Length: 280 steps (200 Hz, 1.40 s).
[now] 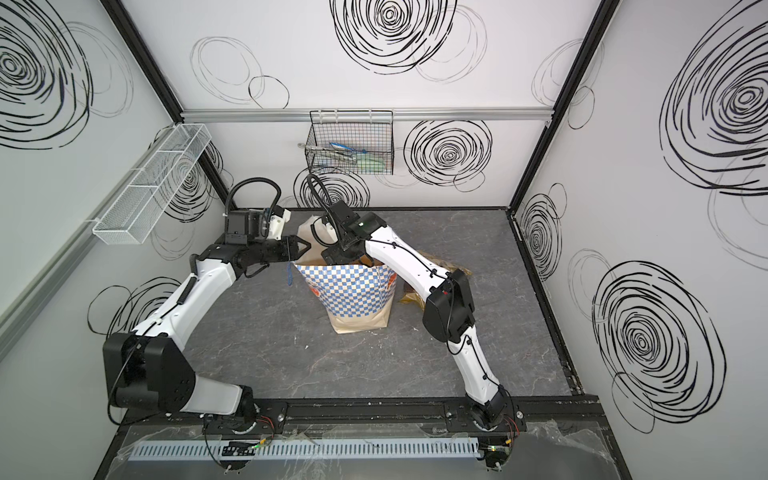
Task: Take the snacks out of the paper bag
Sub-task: 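Move the right gripper back into the bag while the left grips the rim, then grasp the yellow mango snack pack with the right gripper and lift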
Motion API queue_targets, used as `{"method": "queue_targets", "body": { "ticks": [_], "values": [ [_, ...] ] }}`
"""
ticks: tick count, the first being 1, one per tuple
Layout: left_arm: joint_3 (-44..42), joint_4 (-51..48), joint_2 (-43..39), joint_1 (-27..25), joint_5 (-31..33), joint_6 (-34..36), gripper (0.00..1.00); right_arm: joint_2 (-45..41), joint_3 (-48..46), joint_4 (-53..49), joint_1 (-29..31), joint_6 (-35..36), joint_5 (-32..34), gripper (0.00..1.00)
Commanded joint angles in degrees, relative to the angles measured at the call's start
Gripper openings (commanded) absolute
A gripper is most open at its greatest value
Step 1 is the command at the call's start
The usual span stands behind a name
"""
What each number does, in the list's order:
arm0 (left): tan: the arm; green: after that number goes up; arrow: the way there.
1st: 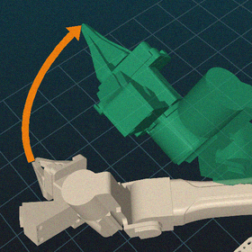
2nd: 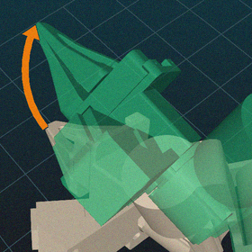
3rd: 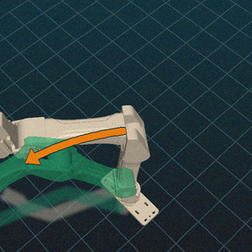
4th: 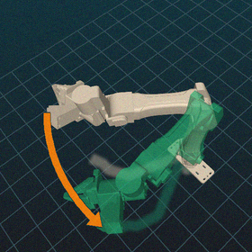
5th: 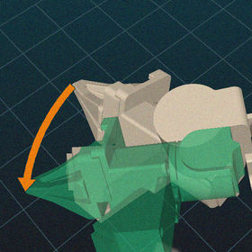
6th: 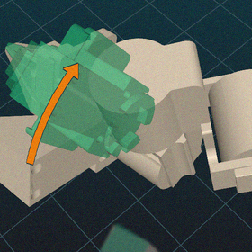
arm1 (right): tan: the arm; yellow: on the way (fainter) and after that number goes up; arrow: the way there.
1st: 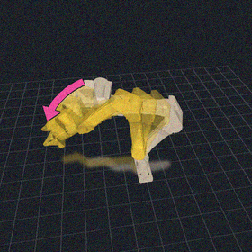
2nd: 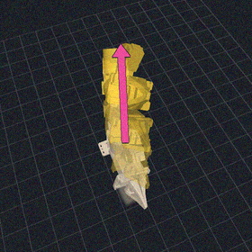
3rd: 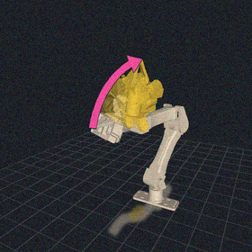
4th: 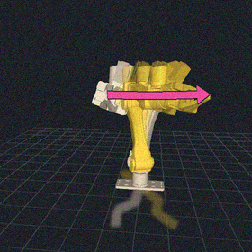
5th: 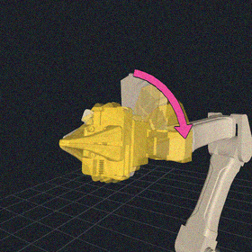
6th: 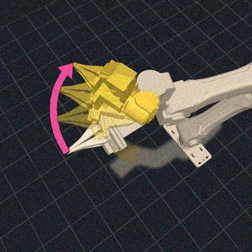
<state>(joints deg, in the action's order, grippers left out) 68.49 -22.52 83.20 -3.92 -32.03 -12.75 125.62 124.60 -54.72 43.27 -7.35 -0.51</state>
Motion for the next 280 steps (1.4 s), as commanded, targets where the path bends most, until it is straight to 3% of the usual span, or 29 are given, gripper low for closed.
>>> {"method": "queue_targets", "body": {
  "ticks": [1, 27, 48, 78, 121, 146, 186, 244, 280],
  "values": [
    [-1.7, 3.4, -0.9, -1.3, -5.1, -0.4, 0.33, -0.3, -5.2, -1.1, -0.4, -0.6, -0.2, 0.91],
    [-2.5, 5.0, -1.8, -1.8, -5.8, -1.0, 0.21, -2.2, -12.6, 4.4, -0.5, -1.5, -1.6, 0.89],
    [-3.0, 5.9, -2.3, -1.8, -6.1, -1.5, 0.19, -2.8, -15.6, 6.6, -0.6, -2.2, -1.8, 0.78],
    [-3.7, 7.5, -3.0, -1.9, -6.9, -2.3, 0.16, -4.4, -17.9, 8.7, -0.7, -2.7, -0.8, 0.57],
    [-7.0, 14.6, -4.9, -2.6, -5.5, -6.1, 0.09, -8.7, -19.5, 12.6, -1.0, -4.5, 3.3, 0.12],
    [-8.6, 20.4, -4.9, -2.7, -5.8, -8.8, 0.00, -12.5, -21.8, 16.6, -2.1, -6.3, 6.4, 0.00],
    [-1.9, 20.6, 1.7, -2.5, -6.5, -10.5, 0.00, -17.0, -24.5, 22.4, -7.4, -9.0, 4.5, 0.00],
    [-6.9, 23.8, -4.1, -3.2, -6.2, -11.3, 0.02, -19.6, -24.4, 28.4, -9.5, -5.6, -2.7, 0.00],
    [-7.8, 23.3, -5.8, -2.9, -5.3, -10.7, 0.25, -19.4, -19.8, 28.3, -9.1, -5.8, -3.8, 0.00]
  ]
}}
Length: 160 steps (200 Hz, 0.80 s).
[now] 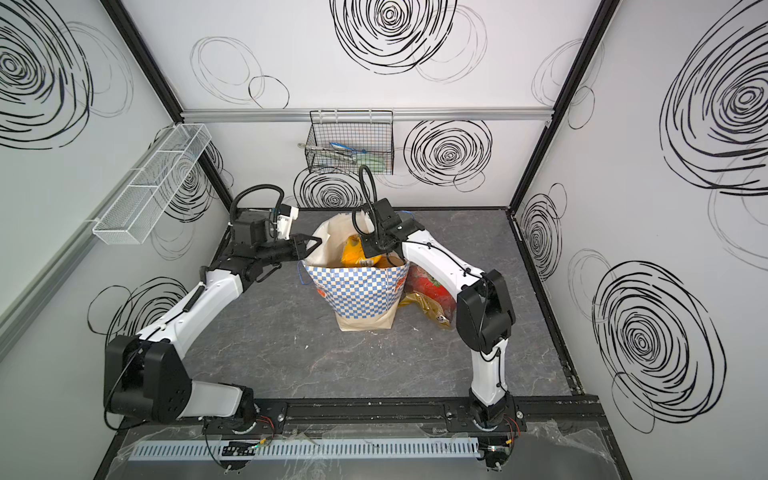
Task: Take the snacks out of the paper bag
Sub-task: 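Grasp the yellow mango snack pack with the right gripper and lift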
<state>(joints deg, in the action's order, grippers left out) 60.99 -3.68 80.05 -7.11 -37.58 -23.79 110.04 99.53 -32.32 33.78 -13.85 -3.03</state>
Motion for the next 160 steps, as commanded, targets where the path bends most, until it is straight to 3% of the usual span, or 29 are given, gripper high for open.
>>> {"method": "queue_targets", "body": {
  "ticks": [1, 23, 115, 160],
  "values": [
    [-0.4, 4.4, -2.7, 0.3, 0.2, 0.3, 0.26, -3.8, 5.4, 5.8, 0.5, 0.7, -1.3, 0.00],
    [-1.1, 4.1, -4.4, 0.4, 1.0, 0.9, 0.39, -3.5, 7.3, 5.7, 0.8, 0.9, -1.1, 0.00],
    [-2.9, 0.4, -15.1, 1.3, 9.8, 9.6, 0.73, -0.1, 16.2, 2.6, 1.9, 3.3, -0.6, 0.00],
    [-5.2, 4.7, -19.2, 1.4, 5.4, 9.7, 0.83, 0.6, 19.3, 0.6, 2.1, 4.3, 0.8, 0.00]
  ]
}}
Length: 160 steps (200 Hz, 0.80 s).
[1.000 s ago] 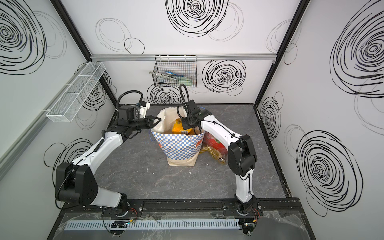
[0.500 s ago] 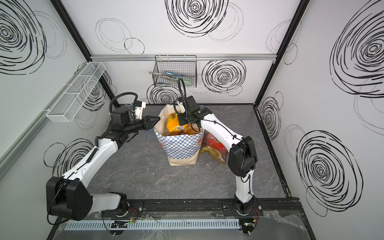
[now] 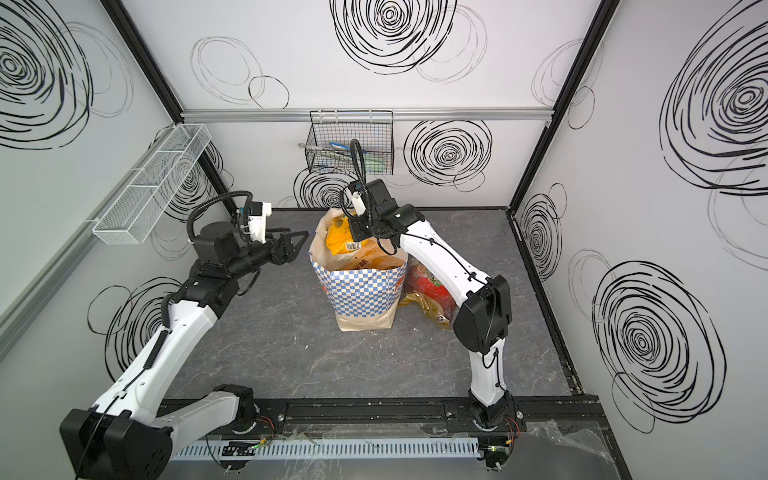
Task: Take the snacks out of the paper bag
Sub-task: 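Grasp the yellow mango snack pack with the right gripper and lift, then carry the yellow pack with the right gripper beside the paper bag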
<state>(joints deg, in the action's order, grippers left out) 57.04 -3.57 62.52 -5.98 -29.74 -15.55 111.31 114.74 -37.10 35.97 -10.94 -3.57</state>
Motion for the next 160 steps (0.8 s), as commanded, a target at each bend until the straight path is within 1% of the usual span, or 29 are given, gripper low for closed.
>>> {"method": "queue_targets", "body": {
  "ticks": [1, 47, 104, 119, 160],
  "values": [
    [-1.3, 4.7, -1.7, 0.3, -2.6, 1.5, 0.83, -0.8, 4.0, 5.3, -0.1, 1.4, 1.4, 0.00],
    [-2.6, 8.5, -4.6, 0.1, -8.9, 1.4, 0.85, -2.3, 7.8, 3.8, 1.0, 2.5, 2.6, 0.00],
    [-3.0, 9.9, -6.3, -1.6, -11.3, 1.9, 0.86, -6.7, 10.3, 5.5, 1.6, 2.2, 3.0, 0.00],
    [-3.2, 9.9, -7.0, -2.4, -12.5, 2.5, 0.84, -7.7, 11.0, 6.0, 2.0, 2.4, 3.3, 0.00],
    [-3.5, 9.9, -9.9, -5.0, -14.5, 6.0, 0.92, -11.0, 11.7, 7.9, 2.3, 2.2, 4.4, 0.00]
  ]
}}
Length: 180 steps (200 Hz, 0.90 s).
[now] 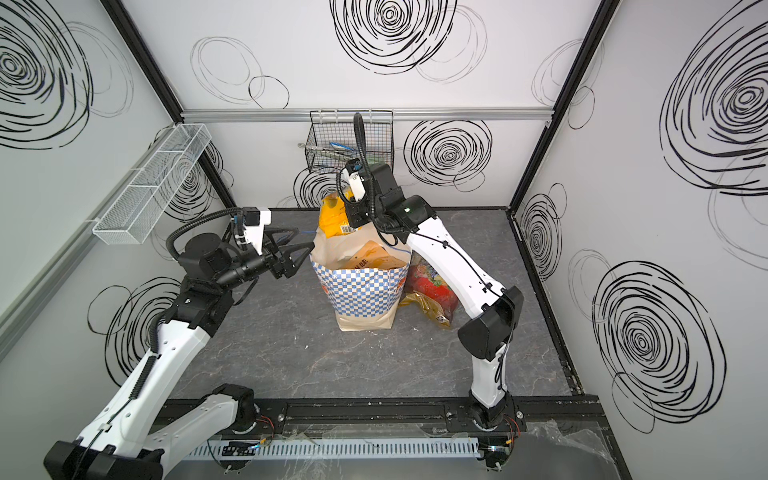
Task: Take the snacks out of the paper bag
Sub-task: 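Carry the yellow pack with the right gripper beside the paper bag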
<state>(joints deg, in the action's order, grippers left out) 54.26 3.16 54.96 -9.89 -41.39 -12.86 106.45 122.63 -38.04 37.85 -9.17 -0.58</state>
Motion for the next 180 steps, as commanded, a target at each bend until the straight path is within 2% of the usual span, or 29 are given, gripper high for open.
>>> {"method": "queue_targets", "body": {
  "ticks": [1, 64, 91, 127, 145, 180],
  "values": [
    [-0.7, 3.2, -2.4, -1.2, -2.8, 3.4, 0.92, -6.2, 3.8, 8.9, 0.4, 0.5, 1.4, 0.00],
    [-1.9, 5.0, -4.1, -4.1, -6.5, 4.9, 1.00, -12.1, 2.8, 10.7, 0.6, 1.3, 5.4, 0.00],
    [-2.9, 6.6, -5.3, -5.4, -6.9, 5.3, 0.97, -16.2, -0.2, 12.1, 0.4, 2.0, 8.0, 0.00],
    [-3.8, 7.7, -6.2, -7.0, -8.1, 6.1, 0.96, -26.2, -13.1, 17.2, -1.8, 2.3, 11.8, 0.00],
    [-4.2, 8.9, -6.4, -7.3, -8.5, 5.7, 0.96, -32.1, -21.8, 21.4, -4.6, 1.6, 12.7, 0.00],
    [-4.3, 9.1, -6.0, -9.0, -9.5, 5.7, 0.96, -40.8, -31.9, 24.0, -11.2, -0.7, 12.9, 0.00]
  ]
}}
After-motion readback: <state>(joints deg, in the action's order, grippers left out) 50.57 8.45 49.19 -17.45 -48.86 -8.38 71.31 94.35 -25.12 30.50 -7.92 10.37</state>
